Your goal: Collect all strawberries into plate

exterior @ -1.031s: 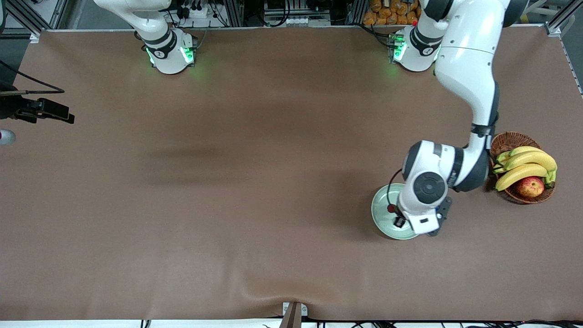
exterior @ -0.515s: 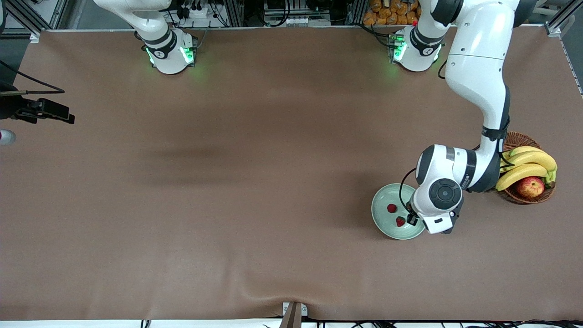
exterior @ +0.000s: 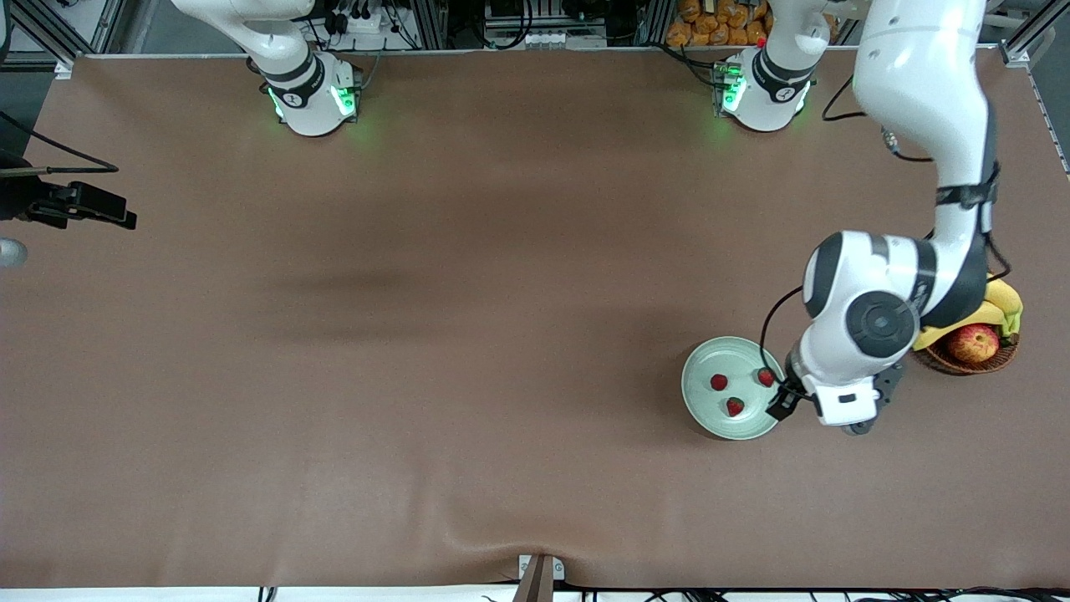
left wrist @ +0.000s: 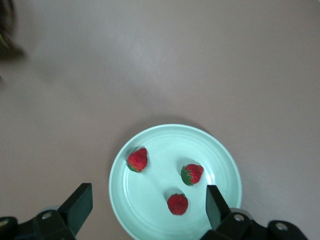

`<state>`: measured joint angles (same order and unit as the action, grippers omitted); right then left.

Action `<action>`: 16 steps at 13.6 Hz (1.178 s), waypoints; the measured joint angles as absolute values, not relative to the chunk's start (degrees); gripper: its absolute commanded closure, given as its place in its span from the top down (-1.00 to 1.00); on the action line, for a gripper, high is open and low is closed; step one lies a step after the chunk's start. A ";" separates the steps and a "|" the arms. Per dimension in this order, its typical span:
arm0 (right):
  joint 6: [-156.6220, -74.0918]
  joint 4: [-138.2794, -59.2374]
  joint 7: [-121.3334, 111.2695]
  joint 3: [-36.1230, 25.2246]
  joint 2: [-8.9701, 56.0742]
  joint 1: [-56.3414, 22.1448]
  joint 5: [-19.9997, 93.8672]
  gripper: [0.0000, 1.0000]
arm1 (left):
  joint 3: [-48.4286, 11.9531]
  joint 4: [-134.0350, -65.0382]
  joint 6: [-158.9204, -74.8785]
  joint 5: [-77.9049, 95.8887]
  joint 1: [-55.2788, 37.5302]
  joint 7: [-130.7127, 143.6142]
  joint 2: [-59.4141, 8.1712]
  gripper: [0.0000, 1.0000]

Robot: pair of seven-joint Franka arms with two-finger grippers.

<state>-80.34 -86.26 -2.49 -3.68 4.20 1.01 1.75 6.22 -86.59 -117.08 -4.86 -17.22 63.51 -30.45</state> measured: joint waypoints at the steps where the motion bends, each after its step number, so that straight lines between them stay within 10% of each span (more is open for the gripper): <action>1: -80.58 -86.26 -2.49 -3.67 4.20 1.01 1.75 1.00 | 6.23 -86.52 -115.83 -4.86 -16.75 60.56 -28.25 1.00; 16: -81.90 -86.21 -2.49 -3.62 4.20 1.01 1.77 1.00 | 0.97 -86.88 -86.65 -1.00 -3.37 7.69 -1.37 1.00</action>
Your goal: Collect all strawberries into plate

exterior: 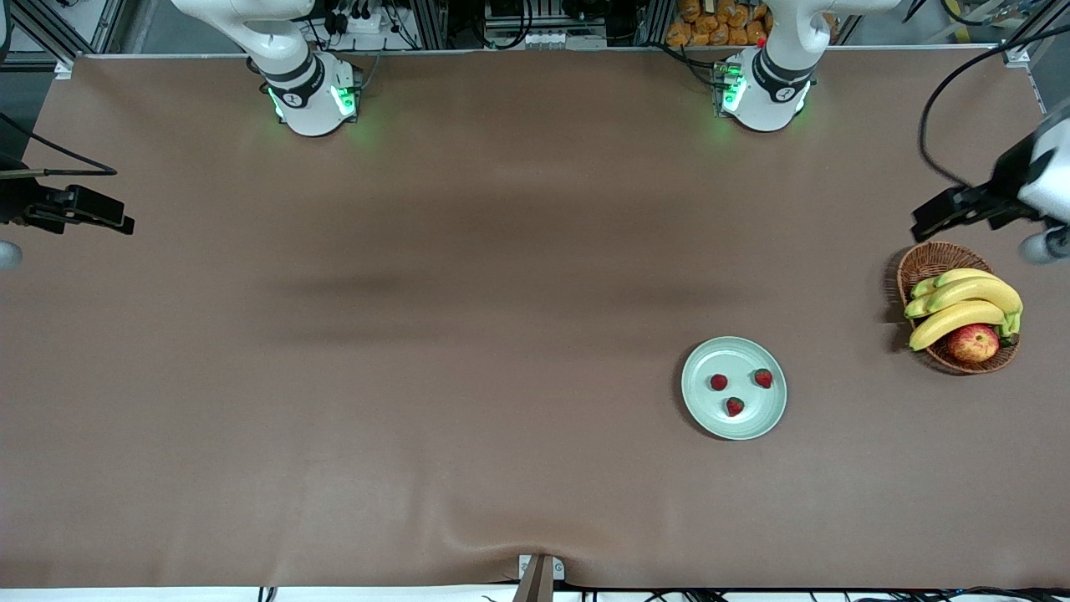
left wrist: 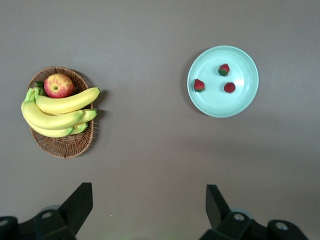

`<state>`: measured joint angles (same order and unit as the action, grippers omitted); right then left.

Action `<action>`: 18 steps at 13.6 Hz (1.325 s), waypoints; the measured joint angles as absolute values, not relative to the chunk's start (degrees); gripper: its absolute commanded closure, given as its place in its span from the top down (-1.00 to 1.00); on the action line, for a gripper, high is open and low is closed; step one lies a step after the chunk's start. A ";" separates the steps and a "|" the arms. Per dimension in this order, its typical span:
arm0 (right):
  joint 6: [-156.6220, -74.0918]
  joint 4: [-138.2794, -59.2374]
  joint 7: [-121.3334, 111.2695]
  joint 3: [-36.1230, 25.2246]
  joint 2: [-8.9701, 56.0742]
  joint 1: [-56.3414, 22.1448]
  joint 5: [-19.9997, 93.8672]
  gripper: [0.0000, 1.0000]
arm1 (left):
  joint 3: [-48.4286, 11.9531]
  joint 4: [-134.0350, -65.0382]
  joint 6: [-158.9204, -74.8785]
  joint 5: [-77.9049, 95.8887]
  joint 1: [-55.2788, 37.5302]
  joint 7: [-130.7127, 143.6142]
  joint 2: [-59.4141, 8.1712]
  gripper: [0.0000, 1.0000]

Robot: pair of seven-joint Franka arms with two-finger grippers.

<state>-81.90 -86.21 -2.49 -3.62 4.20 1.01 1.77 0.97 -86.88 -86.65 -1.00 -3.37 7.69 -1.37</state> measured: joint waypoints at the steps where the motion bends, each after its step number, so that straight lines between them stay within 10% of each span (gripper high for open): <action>1: -81.90 -86.22 -2.49 -3.62 4.20 1.01 1.77 1.00 | -0.40 -86.98 -86.21 -0.59 -1.86 6.13 -0.91 1.00; 18: -81.10 -86.45 -2.48 -3.67 4.20 1.01 1.77 1.00 | -5.45 -85.63 -83.89 -0.48 -1.50 -1.01 0.23 1.00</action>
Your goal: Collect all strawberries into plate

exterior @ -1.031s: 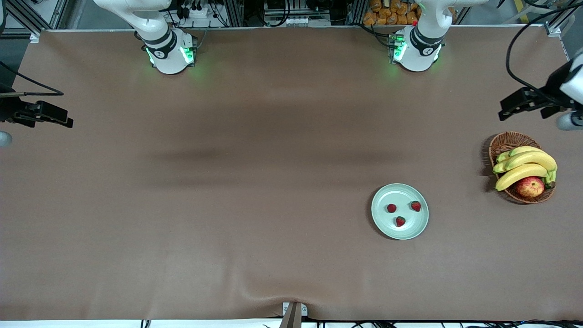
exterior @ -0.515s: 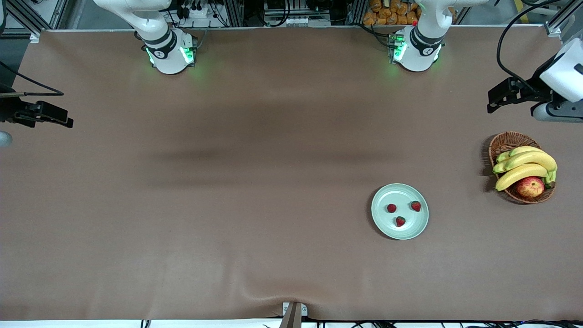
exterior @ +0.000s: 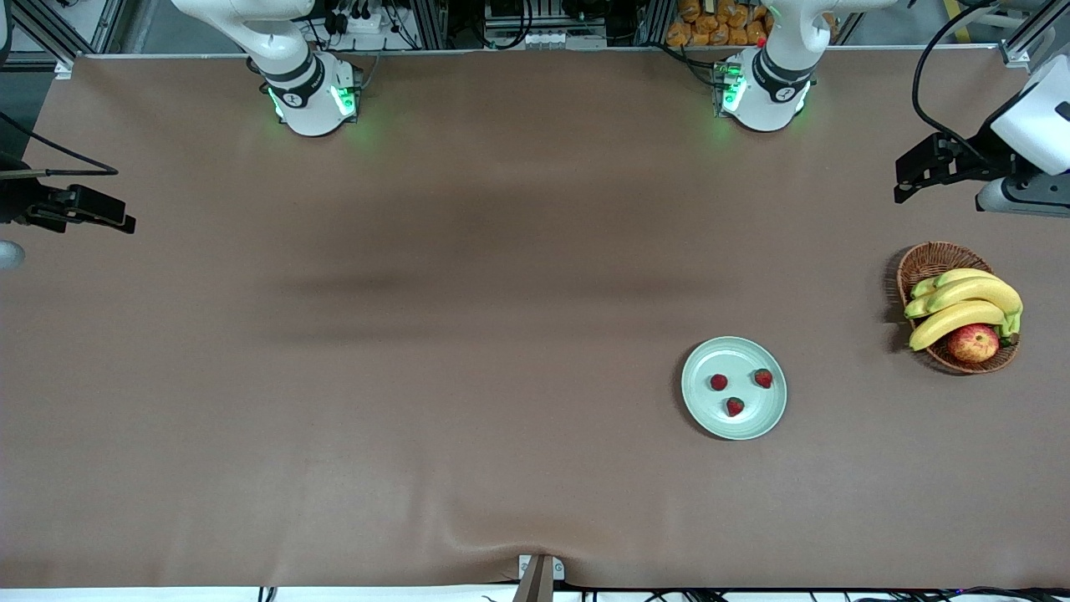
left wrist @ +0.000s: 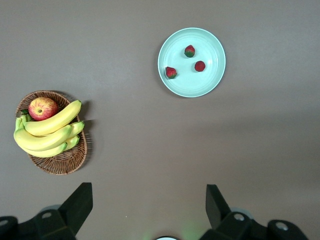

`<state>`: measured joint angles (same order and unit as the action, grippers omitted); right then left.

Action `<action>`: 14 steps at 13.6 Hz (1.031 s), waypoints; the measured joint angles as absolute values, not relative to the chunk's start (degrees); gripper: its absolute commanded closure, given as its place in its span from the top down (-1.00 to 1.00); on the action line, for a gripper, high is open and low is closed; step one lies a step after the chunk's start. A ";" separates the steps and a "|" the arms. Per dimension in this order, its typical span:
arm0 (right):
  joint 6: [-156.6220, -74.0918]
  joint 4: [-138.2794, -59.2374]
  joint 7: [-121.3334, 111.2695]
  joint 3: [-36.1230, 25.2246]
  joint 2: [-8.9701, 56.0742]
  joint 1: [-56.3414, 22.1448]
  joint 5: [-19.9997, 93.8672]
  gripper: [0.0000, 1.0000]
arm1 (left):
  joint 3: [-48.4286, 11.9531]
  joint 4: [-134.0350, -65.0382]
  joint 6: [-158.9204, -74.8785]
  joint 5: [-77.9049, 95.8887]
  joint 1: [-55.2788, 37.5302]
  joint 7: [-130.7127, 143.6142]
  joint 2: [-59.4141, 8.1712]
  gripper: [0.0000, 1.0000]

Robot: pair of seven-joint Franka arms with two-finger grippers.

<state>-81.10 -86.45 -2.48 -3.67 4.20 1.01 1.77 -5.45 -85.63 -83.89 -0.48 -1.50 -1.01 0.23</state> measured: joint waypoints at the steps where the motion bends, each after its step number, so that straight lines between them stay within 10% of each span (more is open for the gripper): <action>1: -80.71 -86.47 -2.46 -3.68 4.20 1.01 1.77 1.00 | -5.45 -85.63 -83.89 -0.48 -1.50 -1.01 0.23 1.00; 14: -80.68 -86.47 1.26 -3.79 4.20 1.02 1.74 1.00 | -5.45 -85.64 -83.89 -0.48 -1.46 -1.01 0.23 1.00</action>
